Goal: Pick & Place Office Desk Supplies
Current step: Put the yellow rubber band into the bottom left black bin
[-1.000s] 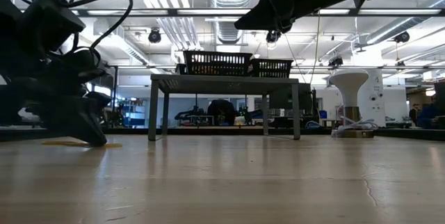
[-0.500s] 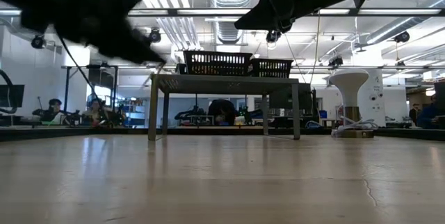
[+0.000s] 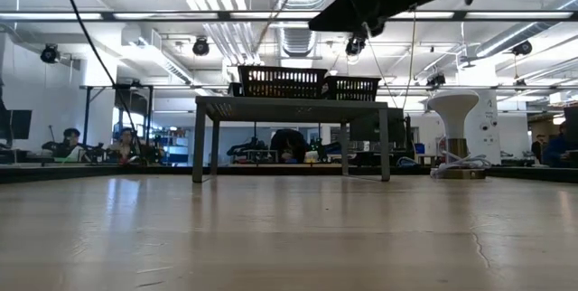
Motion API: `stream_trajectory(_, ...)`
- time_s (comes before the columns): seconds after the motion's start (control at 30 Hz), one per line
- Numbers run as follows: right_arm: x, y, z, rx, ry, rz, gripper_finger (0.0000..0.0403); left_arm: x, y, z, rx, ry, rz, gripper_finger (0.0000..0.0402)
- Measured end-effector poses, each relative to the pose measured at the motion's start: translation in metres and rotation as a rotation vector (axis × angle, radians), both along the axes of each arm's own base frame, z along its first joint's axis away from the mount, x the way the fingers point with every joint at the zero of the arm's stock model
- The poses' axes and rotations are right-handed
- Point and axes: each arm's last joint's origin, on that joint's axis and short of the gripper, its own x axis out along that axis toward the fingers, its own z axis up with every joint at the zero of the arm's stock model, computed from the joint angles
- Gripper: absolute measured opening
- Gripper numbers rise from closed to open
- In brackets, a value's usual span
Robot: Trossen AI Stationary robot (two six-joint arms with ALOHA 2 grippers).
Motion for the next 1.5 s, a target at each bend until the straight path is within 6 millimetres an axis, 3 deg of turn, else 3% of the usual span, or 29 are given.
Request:
stream_trajectory(0.17,-0.019,0.007,0.013,-0.069,0.032,-0.193,0.0047,0.021,0.039,0.012,0.029,0.044,0.111,0.0002)
stream_trajectory(0.3,-0.034,0.014,0.021,-0.088,0.058,-0.250,0.0047,0.029,0.067,0.002,0.022,0.106,0.185,0.0002)
stream_trajectory(0.5,-0.046,0.024,0.021,-0.069,0.075,-0.216,0.0047,0.021,0.091,-0.018,0.000,0.261,0.276,0.0002)
stream_trajectory(0.73,-0.046,0.026,0.012,-0.048,0.081,-0.216,0.0047,0.006,0.110,-0.026,-0.023,0.380,0.453,0.0002)
stream_trajectory(1.1,-0.047,0.026,0.007,-0.039,0.081,-0.218,0.0047,0.005,0.103,-0.030,-0.028,0.435,0.414,0.0011)
stream_trajectory(1.3,-0.047,0.026,0.007,-0.027,0.069,-0.221,0.0047,0.005,0.094,-0.017,-0.008,0.453,0.362,0.0083)
stream_trajectory(1.5,-0.049,0.024,-0.002,0.026,0.061,-0.237,0.0047,0.005,0.081,0.003,-0.108,0.460,0.289,0.0132)
